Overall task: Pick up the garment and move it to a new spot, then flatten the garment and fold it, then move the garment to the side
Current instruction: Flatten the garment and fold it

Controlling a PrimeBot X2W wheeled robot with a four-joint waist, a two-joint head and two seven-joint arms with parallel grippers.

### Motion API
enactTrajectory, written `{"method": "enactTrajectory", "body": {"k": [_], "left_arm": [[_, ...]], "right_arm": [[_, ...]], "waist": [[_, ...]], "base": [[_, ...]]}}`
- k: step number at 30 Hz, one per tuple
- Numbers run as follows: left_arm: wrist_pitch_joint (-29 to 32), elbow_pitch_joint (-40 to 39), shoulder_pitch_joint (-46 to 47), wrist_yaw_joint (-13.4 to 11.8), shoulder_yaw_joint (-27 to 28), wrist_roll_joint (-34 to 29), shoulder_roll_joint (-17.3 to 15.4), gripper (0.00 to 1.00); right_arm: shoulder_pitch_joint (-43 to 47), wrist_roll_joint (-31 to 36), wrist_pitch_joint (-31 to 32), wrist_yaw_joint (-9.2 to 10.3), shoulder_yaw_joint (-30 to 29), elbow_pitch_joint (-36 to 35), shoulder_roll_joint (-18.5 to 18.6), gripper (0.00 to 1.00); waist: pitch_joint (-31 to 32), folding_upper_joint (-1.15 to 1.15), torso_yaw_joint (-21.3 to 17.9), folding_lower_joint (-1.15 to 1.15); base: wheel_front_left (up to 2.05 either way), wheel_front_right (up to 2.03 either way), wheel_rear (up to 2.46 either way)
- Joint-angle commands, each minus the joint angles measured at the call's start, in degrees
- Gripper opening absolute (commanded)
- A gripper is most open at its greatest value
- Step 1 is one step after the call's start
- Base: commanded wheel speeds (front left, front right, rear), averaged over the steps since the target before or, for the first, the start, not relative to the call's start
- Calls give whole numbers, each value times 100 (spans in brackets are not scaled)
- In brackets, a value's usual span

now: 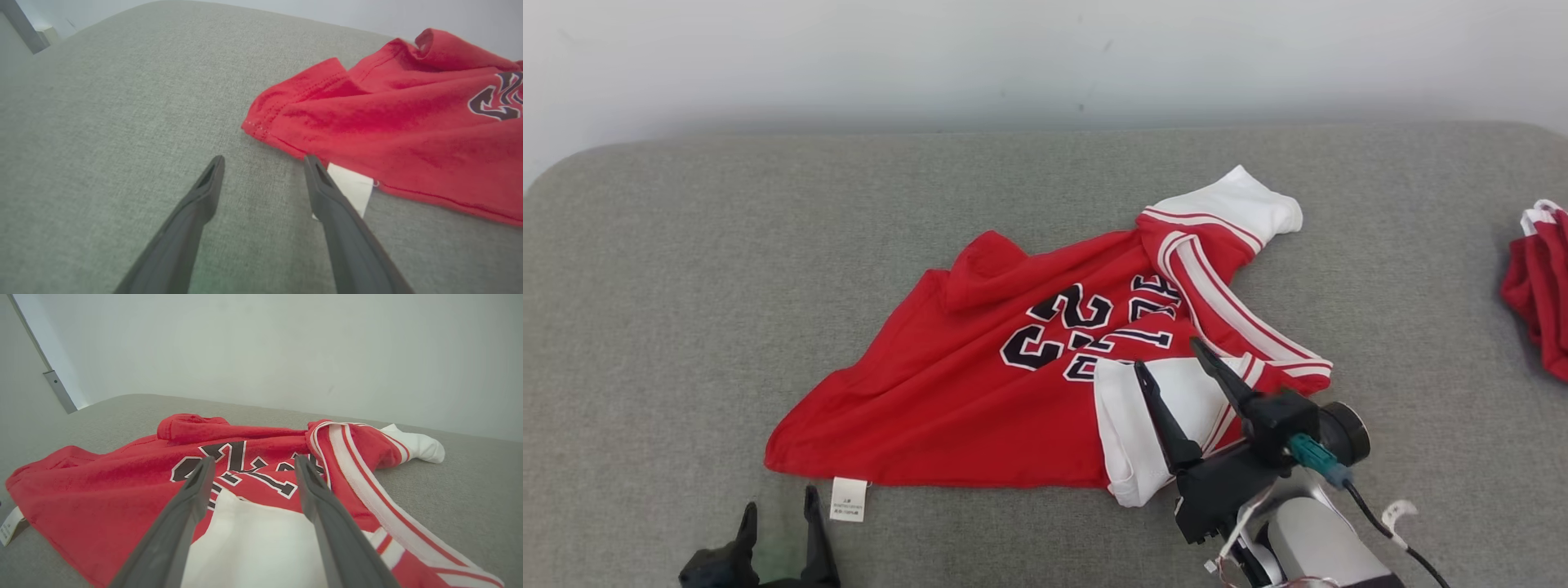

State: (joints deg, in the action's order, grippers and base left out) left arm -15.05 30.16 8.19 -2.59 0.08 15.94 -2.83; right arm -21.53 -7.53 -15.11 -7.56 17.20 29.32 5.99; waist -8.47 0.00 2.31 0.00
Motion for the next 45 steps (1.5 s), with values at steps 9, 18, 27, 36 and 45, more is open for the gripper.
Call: {"method": "enactTrajectory", "body": {"k": [9, 18, 27, 36, 45], "left_arm": [[-18, -23, -11, -91, -169, 140, -6, 100], [-18, -62, 26, -109, -313, 263, -6, 100], [-18, -125, 25, -127, -318, 285, -7, 100], [-18, -180, 65, -113, -292, 224, -7, 100], [-18, -148, -157, -5, -82, 83, -7, 100]], "right_arm": [[-1209, -776, 975, 16, 1606, 671, 734, 100], [-1681, -1698, 1818, 16, 2830, 756, 1245, 100], [-1819, -2106, 1844, 16, 3293, 837, 1422, 95], [-1913, -2155, 1735, 16, 3434, 1023, 1395, 0], [-1517, -2286, 589, 16, 2692, 1303, 1253, 0]], "waist": [[-20, 0, 179, 0], [-85, 0, 302, 0], [-194, 0, 363, 0], [-251, 0, 349, 0], [213, 0, -34, 0]], "base": [[0, 0, 0], [0, 0, 0], [0, 0, 0], [0, 0, 0], [0, 0, 0]]}}
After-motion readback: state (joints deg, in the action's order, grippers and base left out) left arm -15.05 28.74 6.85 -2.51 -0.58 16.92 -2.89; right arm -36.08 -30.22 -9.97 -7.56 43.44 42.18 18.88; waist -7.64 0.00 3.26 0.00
